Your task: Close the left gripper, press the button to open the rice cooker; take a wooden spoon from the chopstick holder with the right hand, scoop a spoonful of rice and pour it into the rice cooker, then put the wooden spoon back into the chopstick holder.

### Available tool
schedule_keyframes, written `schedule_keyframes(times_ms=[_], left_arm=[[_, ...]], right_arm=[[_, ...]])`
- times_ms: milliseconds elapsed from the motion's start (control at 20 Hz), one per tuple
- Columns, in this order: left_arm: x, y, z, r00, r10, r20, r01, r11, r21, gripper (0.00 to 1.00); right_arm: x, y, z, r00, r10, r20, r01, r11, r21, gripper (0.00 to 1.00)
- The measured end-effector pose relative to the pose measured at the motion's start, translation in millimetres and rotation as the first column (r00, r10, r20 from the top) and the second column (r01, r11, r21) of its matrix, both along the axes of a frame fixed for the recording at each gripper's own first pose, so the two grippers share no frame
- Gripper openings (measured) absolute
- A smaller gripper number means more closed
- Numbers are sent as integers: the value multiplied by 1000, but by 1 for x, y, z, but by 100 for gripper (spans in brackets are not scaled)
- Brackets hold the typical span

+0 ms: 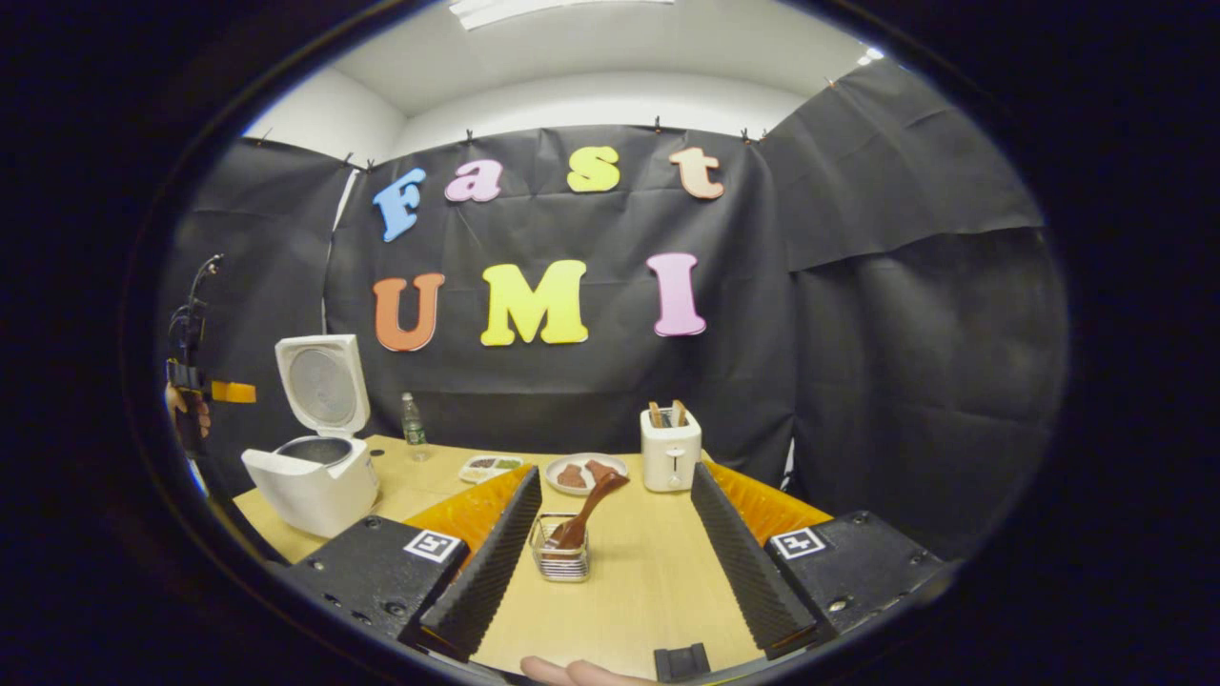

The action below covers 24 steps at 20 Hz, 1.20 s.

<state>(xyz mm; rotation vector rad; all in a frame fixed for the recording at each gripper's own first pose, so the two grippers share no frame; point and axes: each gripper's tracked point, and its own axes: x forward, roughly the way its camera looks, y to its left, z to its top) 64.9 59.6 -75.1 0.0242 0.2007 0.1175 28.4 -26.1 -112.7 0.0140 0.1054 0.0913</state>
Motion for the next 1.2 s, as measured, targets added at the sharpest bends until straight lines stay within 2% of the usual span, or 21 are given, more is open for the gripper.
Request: schedule_keyframes(times_ms=[50,100,250,500,650,750,900,1000,1100,1200], left_arm=[[-9,-1,11,999,3,34,-4,1000,10,72],[-19,-4,20,998,3,67,-4,1000,13,97],[-46,-17,30,995,-21,101,21,1000,5,97],[-92,-23,27,993,-21,115,17,999,35,97],[-116,-35,25,986,-52,160,47,998,36,97],[-133,-44,21,979,-83,184,76,996,44,97],[-154,-49,14,973,-104,207,91,993,69,97],[-166,-53,16,967,-113,226,98,992,77,97],[-173,-53,12,965,-110,236,99,994,55,96],[-178,-52,9,966,-101,238,98,995,25,95]], right_arm=[[4,0,-5,1000,-3,-13,3,1000,9,99],[9,-2,-11,1000,-14,-27,14,1000,13,100],[19,-2,-20,998,-43,-42,43,999,-5,100],[47,10,-43,997,-32,-68,37,997,62,99],[70,20,-59,996,-26,-83,32,997,74,100],[88,31,-72,995,7,-103,0,997,75,100],[118,28,-88,993,-34,-111,40,998,51,100],[136,40,-103,992,-12,-129,18,999,48,100],[156,43,-122,986,-15,-165,25,998,59,98],[175,43,-144,977,-34,-209,53,995,87,100]])
